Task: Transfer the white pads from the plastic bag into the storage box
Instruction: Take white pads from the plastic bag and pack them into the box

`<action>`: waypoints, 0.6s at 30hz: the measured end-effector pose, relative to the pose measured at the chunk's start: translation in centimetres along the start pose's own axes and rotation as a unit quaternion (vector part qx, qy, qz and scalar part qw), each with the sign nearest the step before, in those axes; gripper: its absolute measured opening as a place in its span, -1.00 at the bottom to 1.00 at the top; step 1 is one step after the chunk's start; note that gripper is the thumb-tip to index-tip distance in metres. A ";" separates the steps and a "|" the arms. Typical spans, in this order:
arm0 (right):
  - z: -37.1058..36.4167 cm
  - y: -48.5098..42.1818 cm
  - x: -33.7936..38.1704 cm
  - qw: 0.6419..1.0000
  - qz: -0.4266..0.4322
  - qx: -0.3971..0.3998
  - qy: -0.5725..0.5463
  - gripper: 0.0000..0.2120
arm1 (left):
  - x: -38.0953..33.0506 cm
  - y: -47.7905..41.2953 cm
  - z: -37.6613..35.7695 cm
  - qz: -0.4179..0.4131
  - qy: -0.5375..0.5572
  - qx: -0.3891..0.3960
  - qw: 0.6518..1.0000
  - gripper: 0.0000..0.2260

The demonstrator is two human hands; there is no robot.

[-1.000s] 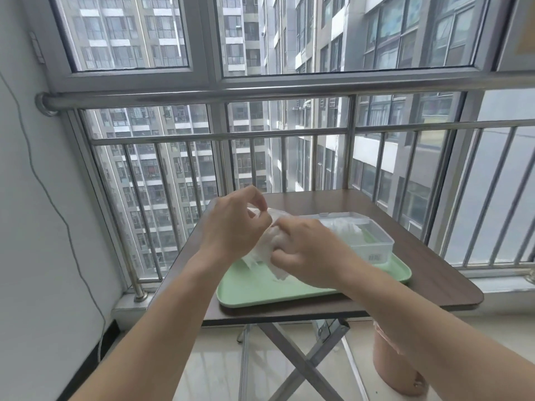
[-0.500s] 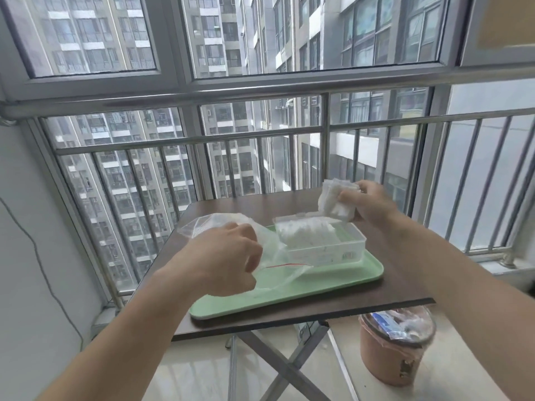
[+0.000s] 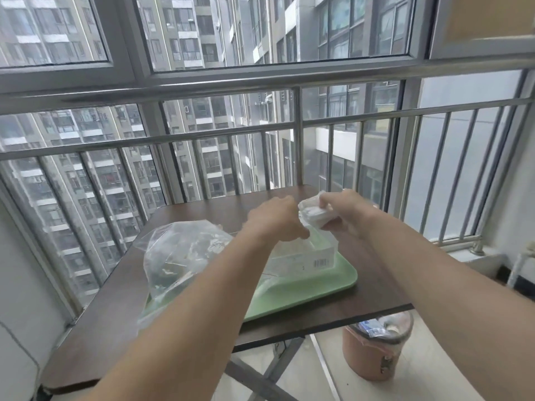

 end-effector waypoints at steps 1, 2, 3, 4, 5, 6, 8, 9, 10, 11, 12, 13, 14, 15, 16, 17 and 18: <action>0.0 -0.1 -0.1 1.000 -0.002 0.001 -0.005 -0.82 | -0.1 -0.9 -0.7 0.010 0.006 0.021 1.000 -0.51; -0.1 -0.3 -0.2 1.000 -0.005 0.001 0.000 -0.84 | -0.3 -1.8 -1.3 0.018 0.003 0.037 0.999 -0.43; -0.2 -0.5 -0.4 1.000 -0.008 0.001 0.009 -0.82 | -0.3 -2.4 -1.8 0.026 -0.004 0.049 0.998 -0.40; -0.3 -0.5 -0.5 1.000 -0.009 -0.003 0.020 -0.77 | -0.3 -2.8 -2.4 0.032 -0.009 0.061 0.998 -0.39; -0.5 -0.5 -0.6 0.999 -0.005 -0.010 0.036 -0.74 | -0.3 -3.1 -2.9 0.035 -0.008 0.071 0.997 -0.42; -0.5 -0.6 -0.6 0.998 0.005 -0.022 0.058 -0.74 | -0.3 -3.4 -3.4 0.038 0.002 0.076 0.996 -0.45; -0.7 -0.6 -0.7 0.993 0.036 -0.041 0.100 -0.82 | -0.1 -3.6 -3.9 0.041 0.016 0.067 0.997 -0.54; -0.7 -0.6 -0.8 0.991 0.051 -0.046 0.119 -0.84 | 0.0 -3.7 -4.1 0.040 0.010 0.059 0.997 -0.57; -0.7 -0.5 -0.9 0.987 0.068 -0.050 0.135 -0.82 | 0.2 -3.5 -4.0 0.040 0.000 0.048 0.998 -0.60; -0.7 -0.4 -0.9 0.984 0.081 -0.054 0.149 -0.80 | 0.4 -3.4 -3.9 0.040 -0.006 0.040 0.998 -0.63; -0.8 -0.4 -1.0 0.981 0.092 -0.059 0.162 -0.78 | 0.6 -3.4 -3.8 0.040 -0.006 0.035 0.999 -0.65; -0.8 -0.4 -1.2 0.977 0.103 -0.063 0.176 -0.77 | 0.8 -3.3 -3.7 0.040 -0.006 0.034 0.999 -0.66; -0.8 -0.4 -1.2 0.972 0.115 -0.069 0.192 -0.76 | 0.9 -3.3 -3.6 0.040 -0.007 0.036 0.999 -0.67; -0.9 -0.3 -1.3 0.965 0.130 -0.073 0.215 -0.77 | 1.0 -3.2 -3.5 0.040 -0.009 0.038 0.998 -0.67; -1.0 -0.3 -1.3 0.955 0.147 -0.075 0.245 -0.77 | 1.2 -3.2 -3.4 0.040 -0.010 0.041 0.998 -0.67; -1.3 -0.3 -1.3 0.942 0.163 -0.075 0.282 -0.76 | 1.2 -3.1 -3.3 0.042 -0.011 0.044 0.998 -0.66; -1.5 -0.2 -1.3 0.924 0.179 -0.077 0.330 -0.75 | 1.2 -3.0 -3.3 0.046 -0.010 0.045 0.998 -0.66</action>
Point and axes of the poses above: each hand's wrist, its own y-axis away from the middle knuckle, its own z-axis out of the back of the hand, x = y × z, the point moved 1 cm from there along -y, towards the middle knuckle, and after that the axes turned 7 degrees about y, right-handed, at the moved point
